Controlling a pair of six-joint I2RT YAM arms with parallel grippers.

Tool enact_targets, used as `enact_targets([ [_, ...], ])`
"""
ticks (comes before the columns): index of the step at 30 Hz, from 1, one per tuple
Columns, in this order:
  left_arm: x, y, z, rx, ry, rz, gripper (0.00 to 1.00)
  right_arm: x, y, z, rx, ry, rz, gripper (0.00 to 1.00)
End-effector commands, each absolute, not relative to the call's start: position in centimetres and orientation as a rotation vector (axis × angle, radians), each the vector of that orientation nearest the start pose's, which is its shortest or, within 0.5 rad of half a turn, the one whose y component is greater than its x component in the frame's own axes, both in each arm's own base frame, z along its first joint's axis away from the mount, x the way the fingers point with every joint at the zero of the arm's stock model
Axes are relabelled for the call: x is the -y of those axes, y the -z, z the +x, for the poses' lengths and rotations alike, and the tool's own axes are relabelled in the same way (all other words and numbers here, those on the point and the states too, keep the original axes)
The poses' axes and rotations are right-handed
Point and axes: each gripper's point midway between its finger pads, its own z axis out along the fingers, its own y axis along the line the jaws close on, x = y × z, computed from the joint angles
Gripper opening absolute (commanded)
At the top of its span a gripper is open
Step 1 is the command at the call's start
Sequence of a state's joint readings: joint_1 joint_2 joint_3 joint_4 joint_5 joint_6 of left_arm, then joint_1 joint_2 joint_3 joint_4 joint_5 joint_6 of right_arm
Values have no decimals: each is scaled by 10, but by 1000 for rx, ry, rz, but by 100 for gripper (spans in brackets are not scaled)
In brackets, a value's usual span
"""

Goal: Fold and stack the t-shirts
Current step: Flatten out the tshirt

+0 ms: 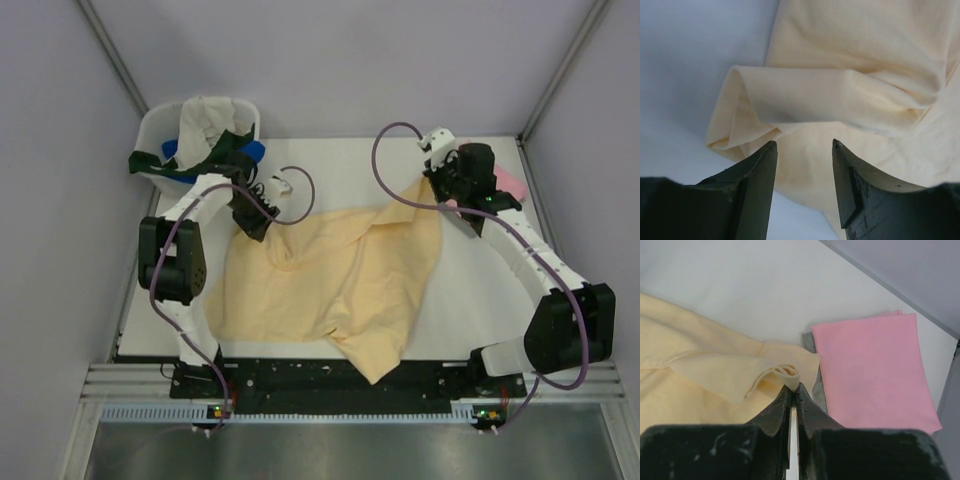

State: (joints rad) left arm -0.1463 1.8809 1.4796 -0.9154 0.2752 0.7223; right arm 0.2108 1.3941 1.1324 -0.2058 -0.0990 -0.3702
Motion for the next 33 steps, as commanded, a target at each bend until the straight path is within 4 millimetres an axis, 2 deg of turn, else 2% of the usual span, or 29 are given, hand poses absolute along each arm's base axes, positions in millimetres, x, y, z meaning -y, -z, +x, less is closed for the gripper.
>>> enact_targets([
  [1, 88, -78, 412, -2482, 264, 1113, 53, -89, -250, 424, -1851, 5, -600, 0],
  [6, 79, -58, 422, -2548, 191, 1089, 54, -85, -253, 420, -1843, 28, -598, 0],
  [11, 87, -40, 410, -2601, 269, 1142, 56, -85, -259, 420, -1829, 34, -596, 0],
  [13, 88, -38, 408, -2609, 285, 1143, 52, -83, -258, 420, -1833, 39, -594, 0],
  [15, 91, -39, 408, -2608, 304, 1137, 40, -83, -261, 419, -1827, 40, -593, 0],
  [17, 94, -45, 408, -2594, 325, 1132, 23, -83, -263, 419, -1821, 40, -592, 0],
  [20, 98, -56, 408, -2566, 343, 1129, 4, -83, -266, 418, -1815, 41, -590, 0],
  [21, 98, -60, 409, -2557, 339, 1125, 0, -83, -266, 418, -1815, 44, -591, 0],
  [28, 93, -90, 413, -2532, 307, 1073, 1, -74, -275, 416, -1816, 88, -552, 0],
  [33, 77, -113, 415, -2536, 286, 985, 0, -70, -291, 412, -1804, 101, -521, 0],
])
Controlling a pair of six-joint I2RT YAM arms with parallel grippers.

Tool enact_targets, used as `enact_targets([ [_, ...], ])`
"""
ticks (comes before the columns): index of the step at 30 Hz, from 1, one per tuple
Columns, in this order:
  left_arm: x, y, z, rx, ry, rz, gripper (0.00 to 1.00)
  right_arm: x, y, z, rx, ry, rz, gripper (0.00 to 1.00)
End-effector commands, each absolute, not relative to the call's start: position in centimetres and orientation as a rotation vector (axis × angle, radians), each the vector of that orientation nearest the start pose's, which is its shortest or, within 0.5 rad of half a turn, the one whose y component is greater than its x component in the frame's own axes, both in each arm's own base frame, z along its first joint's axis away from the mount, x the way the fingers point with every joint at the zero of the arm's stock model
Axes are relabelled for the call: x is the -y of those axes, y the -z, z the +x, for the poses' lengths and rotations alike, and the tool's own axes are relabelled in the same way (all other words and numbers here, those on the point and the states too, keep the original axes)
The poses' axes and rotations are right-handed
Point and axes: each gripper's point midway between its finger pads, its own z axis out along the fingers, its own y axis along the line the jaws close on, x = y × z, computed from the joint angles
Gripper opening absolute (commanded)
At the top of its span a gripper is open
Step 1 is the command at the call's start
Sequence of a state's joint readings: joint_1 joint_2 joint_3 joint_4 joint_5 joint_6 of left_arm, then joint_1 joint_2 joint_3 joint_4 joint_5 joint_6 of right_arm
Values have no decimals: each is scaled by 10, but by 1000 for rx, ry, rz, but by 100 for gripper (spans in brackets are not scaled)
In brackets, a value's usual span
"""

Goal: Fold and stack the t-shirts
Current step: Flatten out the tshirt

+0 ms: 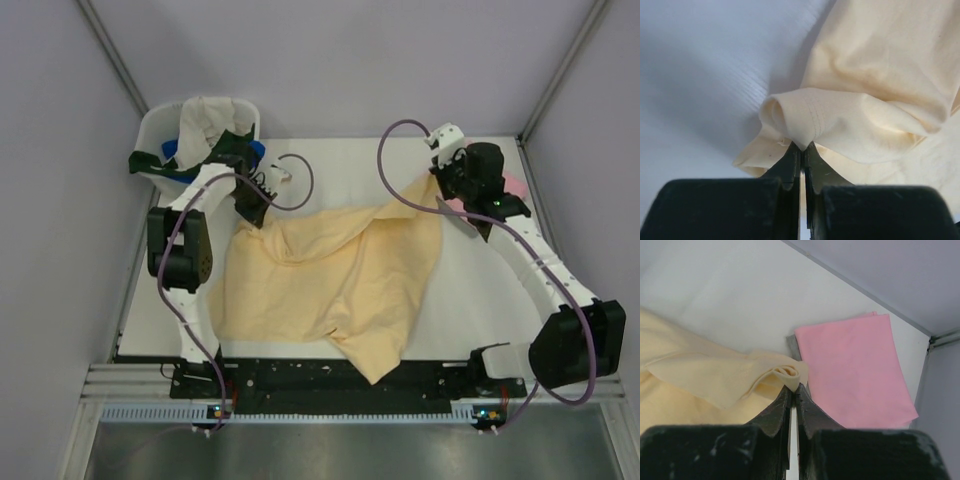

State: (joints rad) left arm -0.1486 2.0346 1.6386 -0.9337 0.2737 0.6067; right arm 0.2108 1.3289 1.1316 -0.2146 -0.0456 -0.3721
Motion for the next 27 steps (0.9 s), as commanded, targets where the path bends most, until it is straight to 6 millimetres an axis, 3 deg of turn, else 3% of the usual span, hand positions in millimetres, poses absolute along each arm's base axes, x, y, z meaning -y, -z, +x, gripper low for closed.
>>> enact_targets([
  [1, 73, -119, 414, -2540, 291, 959, 0, -69, -294, 411, -1800, 105, -518, 0],
  [3, 63, -136, 410, -2533, 311, 898, 0, -67, -308, 405, -1780, 93, -492, 0],
  [10, 24, -198, 393, -2472, 273, 738, 0, -76, -392, 381, -1600, -39, -450, 0],
  [20, 2, -290, 364, -2307, 125, 683, 0, -61, -479, 361, -1450, 35, -411, 0],
  [24, 2, -305, 342, -2299, 126, 688, 0, -58, -481, 353, -1449, 55, -414, 0],
  [27, 8, -297, 331, -2302, 168, 707, 0, -58, -467, 355, -1478, 56, -419, 0],
])
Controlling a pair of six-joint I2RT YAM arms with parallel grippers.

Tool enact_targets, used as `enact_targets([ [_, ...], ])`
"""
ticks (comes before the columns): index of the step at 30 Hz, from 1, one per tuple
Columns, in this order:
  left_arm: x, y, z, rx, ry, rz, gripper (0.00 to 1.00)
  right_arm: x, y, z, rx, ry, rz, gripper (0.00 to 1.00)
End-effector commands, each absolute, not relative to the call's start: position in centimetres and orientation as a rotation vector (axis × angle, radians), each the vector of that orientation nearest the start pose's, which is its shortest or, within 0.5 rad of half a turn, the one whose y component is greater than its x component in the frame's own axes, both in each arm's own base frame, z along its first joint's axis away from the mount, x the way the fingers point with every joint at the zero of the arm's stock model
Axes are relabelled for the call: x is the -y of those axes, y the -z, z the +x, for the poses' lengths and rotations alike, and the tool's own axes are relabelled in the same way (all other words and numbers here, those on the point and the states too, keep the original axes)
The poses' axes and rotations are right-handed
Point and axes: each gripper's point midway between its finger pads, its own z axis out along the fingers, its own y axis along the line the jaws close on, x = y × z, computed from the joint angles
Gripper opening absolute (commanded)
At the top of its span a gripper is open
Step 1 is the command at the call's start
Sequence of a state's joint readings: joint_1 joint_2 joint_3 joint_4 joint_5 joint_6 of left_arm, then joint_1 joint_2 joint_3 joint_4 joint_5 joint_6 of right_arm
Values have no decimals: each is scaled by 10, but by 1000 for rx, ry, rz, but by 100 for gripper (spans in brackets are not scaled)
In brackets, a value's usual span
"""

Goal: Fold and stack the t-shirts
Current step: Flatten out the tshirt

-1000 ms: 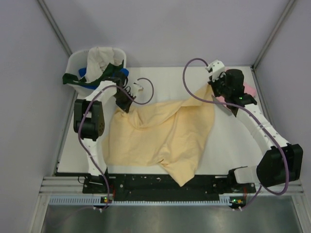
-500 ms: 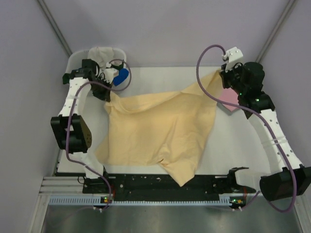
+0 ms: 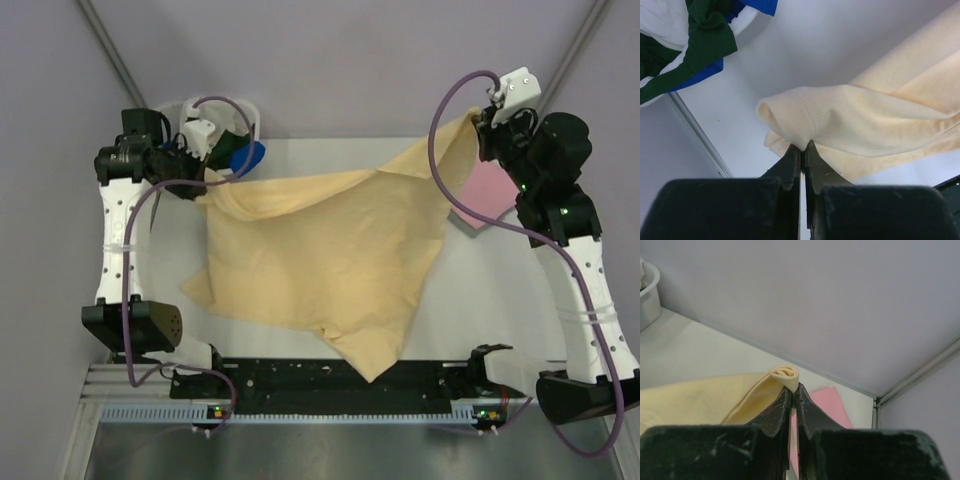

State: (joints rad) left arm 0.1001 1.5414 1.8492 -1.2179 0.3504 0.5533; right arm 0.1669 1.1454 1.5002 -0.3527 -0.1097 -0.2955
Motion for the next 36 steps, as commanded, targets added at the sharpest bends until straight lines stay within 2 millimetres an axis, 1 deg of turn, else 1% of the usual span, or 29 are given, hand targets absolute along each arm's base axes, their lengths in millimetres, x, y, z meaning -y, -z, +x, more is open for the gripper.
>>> enact_targets([
  [1, 8, -290, 331, -2312, 174, 707, 0, -60, -459, 358, -1494, 41, -426, 0],
  [3, 6, -280, 330, -2349, 180, 695, 0, -65, -450, 364, -1517, 16, -434, 0],
  [4, 5, -279, 328, -2363, 185, 690, 0, -65, -450, 365, -1519, 15, -436, 0],
  [5, 6, -280, 327, -2368, 193, 682, 0, -65, -452, 366, -1518, 19, -432, 0],
  [6, 4, -287, 326, -2360, 188, 670, 0, -64, -458, 365, -1507, 23, -429, 0],
  [7, 3, -297, 326, -2337, 173, 653, 0, -63, -465, 364, -1494, 29, -428, 0],
  [8, -1, -308, 326, -2308, 143, 640, 0, -63, -477, 360, -1467, 34, -428, 0],
  [10, -12, -346, 326, -2212, 39, 585, 0, -60, -502, 349, -1412, 47, -421, 0],
  [11, -19, -363, 324, -2170, -14, 554, 0, -59, -519, 341, -1374, 51, -416, 0],
  [13, -24, -405, 317, -2051, -102, 519, 0, -56, -553, 323, -1297, 66, -409, 0],
  [14, -24, -424, 310, -1990, -131, 515, 0, -56, -570, 312, -1253, 70, -406, 0],
  [15, -21, -444, 302, -1928, -151, 517, 0, -53, -593, 297, -1195, 77, -399, 0],
  [17, -13, -475, 286, -1839, -158, 534, 0, -52, -626, 272, -1106, 84, -400, 0],
  [18, -10, -488, 278, -1805, -158, 542, 0, -51, -639, 260, -1069, 92, -402, 0],
  [20, -1, -504, 263, -1755, -145, 563, 0, -50, -661, 237, -1002, 103, -409, 0],
  [22, 8, -517, 249, -1706, -128, 593, 0, -47, -682, 211, -937, 119, -411, 0],
  [25, 18, -534, 228, -1639, -118, 617, 0, -41, -706, 172, -853, 142, -405, 0],
  [27, 22, -545, 214, -1600, -126, 625, 0, -36, -719, 146, -798, 164, -397, 0],
  [29, 23, -553, 202, -1570, -142, 619, 0, -32, -728, 125, -757, 183, -387, 0],
  [31, 24, -556, 195, -1557, -154, 615, 0, -28, -736, 102, -712, 197, -378, 0],
  [34, 22, -559, 187, -1547, -172, 605, 0, -22, -744, 80, -672, 211, -362, 0],
  [36, 22, -559, 184, -1549, -178, 599, 0, -18, -747, 77, -666, 232, -346, 0],
])
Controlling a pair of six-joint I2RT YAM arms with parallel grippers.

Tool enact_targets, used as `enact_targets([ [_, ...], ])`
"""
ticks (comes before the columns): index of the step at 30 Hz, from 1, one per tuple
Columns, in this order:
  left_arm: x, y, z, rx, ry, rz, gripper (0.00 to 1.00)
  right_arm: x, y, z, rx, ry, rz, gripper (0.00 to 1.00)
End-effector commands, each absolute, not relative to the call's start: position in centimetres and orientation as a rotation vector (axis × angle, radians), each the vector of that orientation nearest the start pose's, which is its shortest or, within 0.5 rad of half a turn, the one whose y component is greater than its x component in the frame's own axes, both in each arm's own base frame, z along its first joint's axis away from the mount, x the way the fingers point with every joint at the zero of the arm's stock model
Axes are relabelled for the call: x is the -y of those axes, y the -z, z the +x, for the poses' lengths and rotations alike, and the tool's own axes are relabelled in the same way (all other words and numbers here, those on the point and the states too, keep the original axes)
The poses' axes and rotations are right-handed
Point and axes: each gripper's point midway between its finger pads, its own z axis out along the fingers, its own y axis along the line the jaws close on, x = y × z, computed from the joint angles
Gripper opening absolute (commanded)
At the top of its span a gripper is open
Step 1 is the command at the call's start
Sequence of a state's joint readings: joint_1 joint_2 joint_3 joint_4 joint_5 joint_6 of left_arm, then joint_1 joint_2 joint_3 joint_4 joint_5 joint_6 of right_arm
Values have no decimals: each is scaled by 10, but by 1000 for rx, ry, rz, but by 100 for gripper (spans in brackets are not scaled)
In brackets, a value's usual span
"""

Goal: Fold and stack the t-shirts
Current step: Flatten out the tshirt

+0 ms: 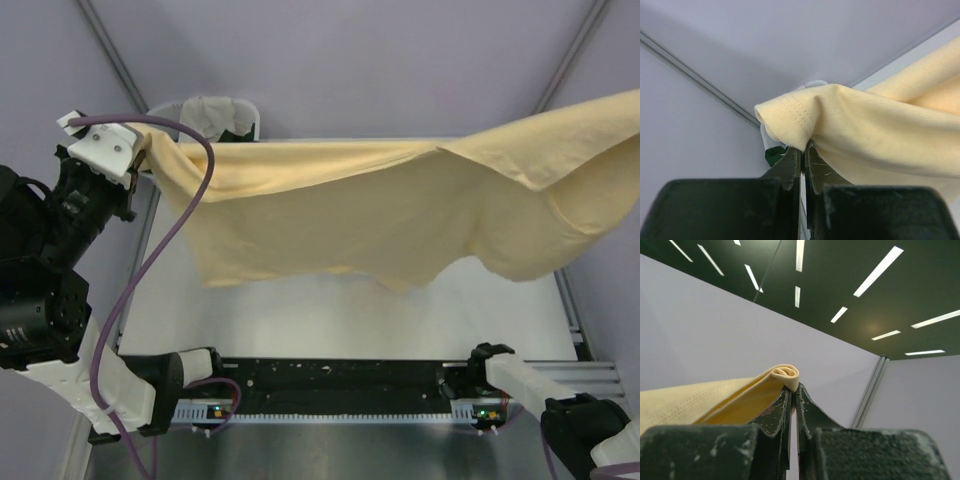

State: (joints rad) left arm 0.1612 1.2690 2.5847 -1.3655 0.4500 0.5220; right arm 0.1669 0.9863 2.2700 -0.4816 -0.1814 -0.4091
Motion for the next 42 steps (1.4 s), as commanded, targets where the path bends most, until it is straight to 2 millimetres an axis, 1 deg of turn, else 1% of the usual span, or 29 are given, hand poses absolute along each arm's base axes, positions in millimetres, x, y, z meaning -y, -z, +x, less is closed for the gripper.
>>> enact_targets([
  [1, 21, -558, 185, -1552, -178, 594, 0, -17, -746, 85, -681, 241, -338, 0],
  [2, 21, -556, 186, -1561, -174, 595, 0, -16, -745, 93, -696, 249, -336, 0],
  [5, 19, -544, 194, -1607, -153, 588, 0, -20, -730, 152, -798, 272, -352, 0],
  [6, 19, -537, 200, -1630, -141, 589, 0, -21, -721, 179, -847, 282, -356, 0],
  [8, 17, -513, 220, -1705, -89, 583, 0, -24, -700, 234, -947, 298, -365, 0],
  [9, 18, -495, 232, -1751, -54, 588, 0, -26, -686, 264, -1004, 305, -375, 0],
  [10, 16, -472, 246, -1809, -21, 587, 0, -30, -673, 291, -1049, 300, -387, 0],
  [11, 15, -453, 258, -1860, 12, 583, 0, -36, -657, 321, -1099, 288, -407, 0],
  [13, 16, -410, 278, -1967, 91, 585, 0, -56, -620, 374, -1173, 226, -478, 0],
  [14, 20, -391, 286, -2011, 158, 595, 0, -67, -599, 400, -1210, 183, -510, 0],
  [15, 29, -375, 291, -2035, 240, 623, 0, -75, -583, 420, -1236, 139, -521, 0],
  [16, 40, -362, 295, -2042, 336, 653, 0, -84, -560, 444, -1277, 97, -543, 0],
  [17, 47, -344, 303, -2073, 401, 658, 0, -92, -543, 463, -1300, 59, -545, 0],
  [18, 51, -331, 312, -2092, 407, 670, 0, -96, -526, 479, -1326, 37, -539, 0],
  [20, 49, -300, 337, -2162, 349, 675, 0, -99, -495, 512, -1370, 25, -523, 0],
  [22, 41, -275, 359, -2230, 283, 658, 0, -97, -463, 539, -1424, 41, -504, 0],
  [25, 31, -246, 384, -2327, 258, 618, 0, -99, -425, 566, -1472, 57, -513, 0],
  [27, 32, -229, 396, -2373, 292, 604, 0, -103, -396, 581, -1504, 47, -535, 0],
  [28, 34, -221, 402, -2385, 313, 607, 0, -104, -387, 587, -1518, 46, -542, 0],
  [32, 43, -196, 417, -2420, 358, 627, 0, -103, -360, 603, -1568, 64, -544, 0],
  [33, 44, -191, 420, -2431, 355, 636, 0, -101, -357, 605, -1572, 69, -546, 0],
  [35, 47, -183, 425, -2445, 339, 656, 0, -105, -348, 608, -1582, 55, -558, 0],
  [36, 47, -181, 428, -2443, 325, 662, 3, -106, -344, 609, -1589, 42, -554, 0],
  [38, 43, -181, 438, -2422, 286, 658, 16, -111, -336, 612, -1607, 0, -533, 0],
  [39, 54, -183, 441, -2402, 276, 693, 23, -112, -331, 614, -1622, -17, -518, 0],
  [40, 54, -186, 446, -2392, 256, 691, 35, -113, -322, 616, -1655, -40, -492, 0],
  [41, 55, -189, 448, -2382, 241, 702, 44, -113, -317, 618, -1689, -60, -462, 11],
  [42, 57, -193, 448, -2374, 237, 723, 53, -112, -308, 618, -1744, -81, -429, 34],
])
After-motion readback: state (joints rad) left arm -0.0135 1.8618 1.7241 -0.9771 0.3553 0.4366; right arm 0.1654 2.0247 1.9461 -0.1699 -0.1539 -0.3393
